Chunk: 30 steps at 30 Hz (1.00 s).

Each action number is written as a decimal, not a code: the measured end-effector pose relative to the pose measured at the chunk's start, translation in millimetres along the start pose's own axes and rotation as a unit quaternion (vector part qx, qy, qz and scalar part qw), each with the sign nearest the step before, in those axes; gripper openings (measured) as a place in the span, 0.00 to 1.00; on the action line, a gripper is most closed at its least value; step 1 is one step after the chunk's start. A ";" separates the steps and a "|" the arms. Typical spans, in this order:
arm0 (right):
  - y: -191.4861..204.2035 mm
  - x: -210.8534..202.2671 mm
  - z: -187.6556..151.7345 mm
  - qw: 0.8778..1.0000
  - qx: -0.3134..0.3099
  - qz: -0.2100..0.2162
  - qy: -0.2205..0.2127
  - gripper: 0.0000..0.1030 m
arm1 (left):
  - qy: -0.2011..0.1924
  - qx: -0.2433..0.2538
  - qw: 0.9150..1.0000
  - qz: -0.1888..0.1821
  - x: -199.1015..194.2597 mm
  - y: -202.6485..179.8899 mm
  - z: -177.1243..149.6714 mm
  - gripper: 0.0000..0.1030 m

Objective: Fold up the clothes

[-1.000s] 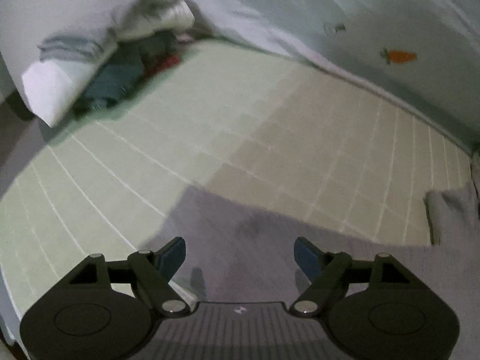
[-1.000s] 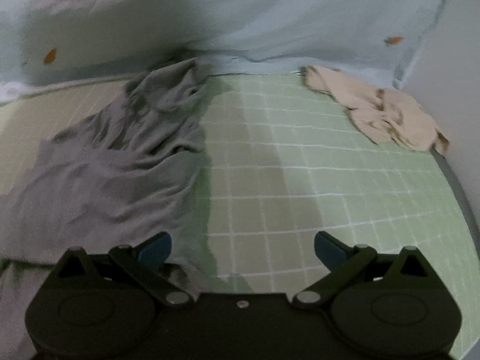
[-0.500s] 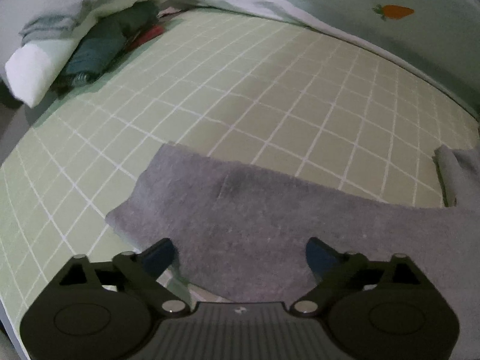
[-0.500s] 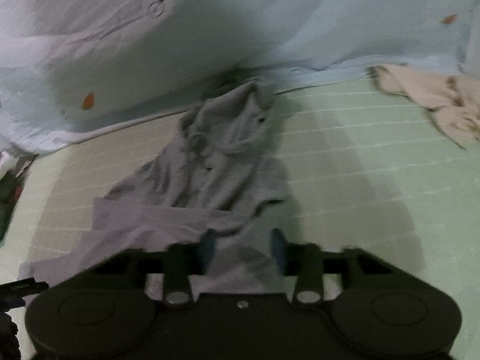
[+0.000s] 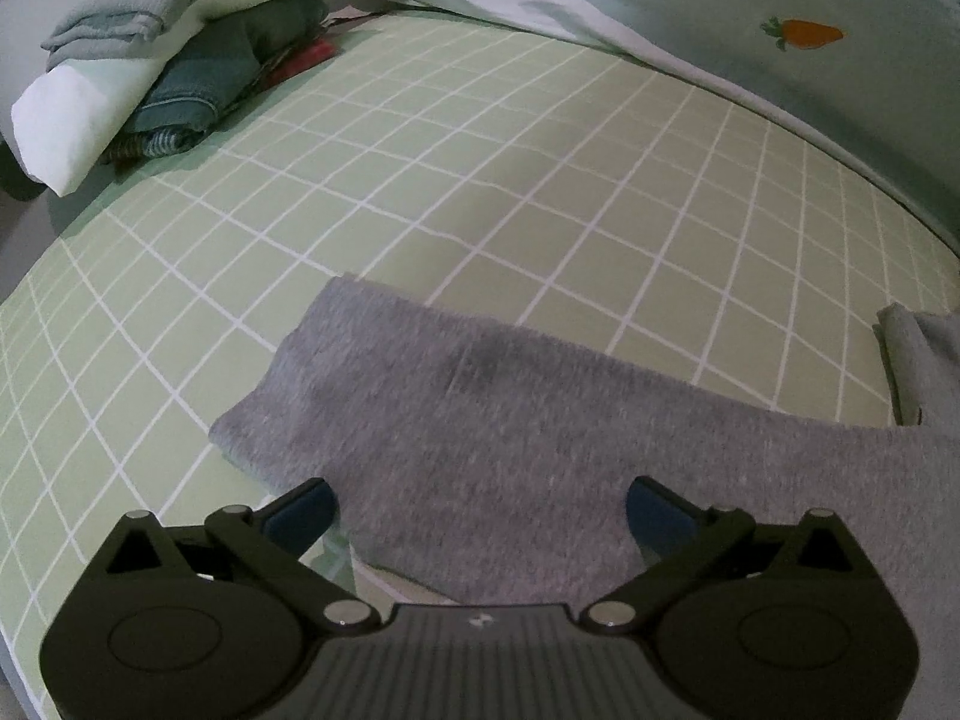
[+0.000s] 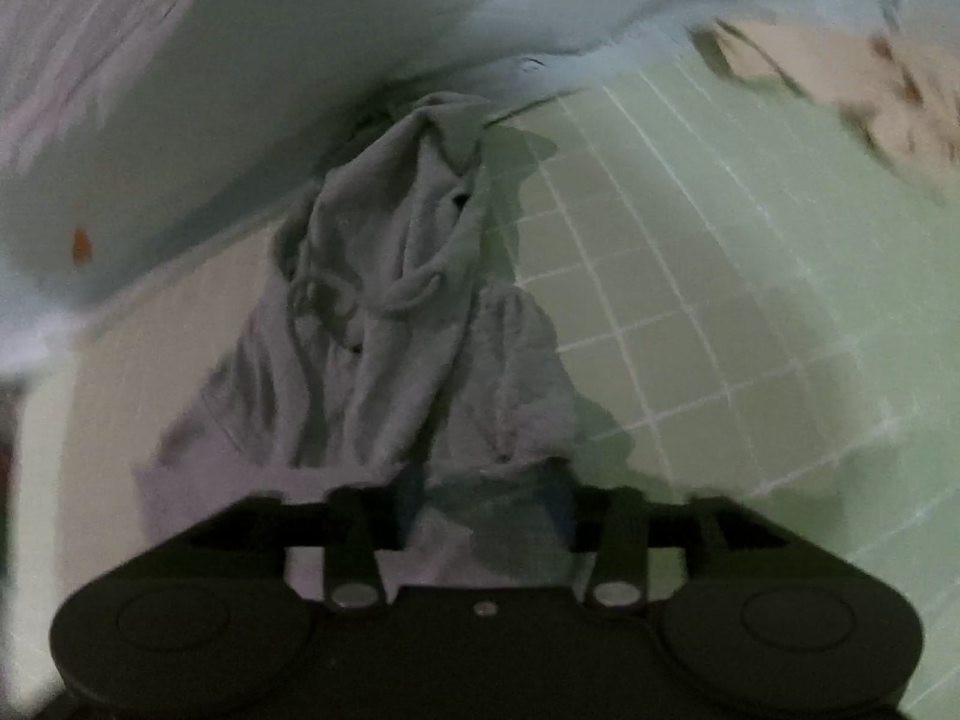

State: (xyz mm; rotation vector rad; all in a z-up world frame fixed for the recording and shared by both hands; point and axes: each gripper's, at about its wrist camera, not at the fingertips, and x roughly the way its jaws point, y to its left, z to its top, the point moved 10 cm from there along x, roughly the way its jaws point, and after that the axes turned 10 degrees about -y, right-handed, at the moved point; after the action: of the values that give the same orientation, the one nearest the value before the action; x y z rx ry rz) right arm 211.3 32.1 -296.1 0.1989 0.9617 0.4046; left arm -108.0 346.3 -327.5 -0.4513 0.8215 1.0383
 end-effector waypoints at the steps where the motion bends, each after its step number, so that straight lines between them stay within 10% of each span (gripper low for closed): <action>1: -2.3 1.0 0.7 1.000 0.027 0.006 0.003 0.57 | -0.001 0.000 1.000 0.000 -0.2 0.1 0.0 1.00; 3: -8.8 5.7 2.0 0.998 0.068 0.007 0.012 0.56 | -0.001 -0.001 1.000 0.001 -0.1 0.2 0.3 1.00; 8: -22.5 18.5 1.6 0.995 0.092 -0.020 0.024 0.08 | -0.002 0.000 1.000 0.000 -0.3 0.3 1.2 1.00; 23: -47.6 41.7 54.9 0.996 0.039 -0.068 -0.046 0.01 | 0.001 0.003 1.000 -0.006 -1.5 2.2 1.6 1.00; 25: -49.9 33.0 57.9 0.996 0.023 -0.072 -0.051 0.16 | 0.002 -0.002 1.000 -0.003 -3.6 6.5 1.5 1.00; 28: -45.7 12.9 50.8 0.995 -0.030 -0.077 -0.057 0.70 | -0.005 -0.017 1.000 0.005 -8.9 18.4 2.2 1.00; 30: -43.6 0.0 38.7 0.993 -0.066 -0.081 -0.056 0.82 | -0.010 -0.029 0.999 0.013 -12.6 30.4 3.4 1.00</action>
State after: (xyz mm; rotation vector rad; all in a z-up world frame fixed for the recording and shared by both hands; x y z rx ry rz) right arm 254.0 -6.9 -289.2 0.0217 0.8306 0.3034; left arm -136.9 355.3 -314.3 -0.4801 0.7823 1.0908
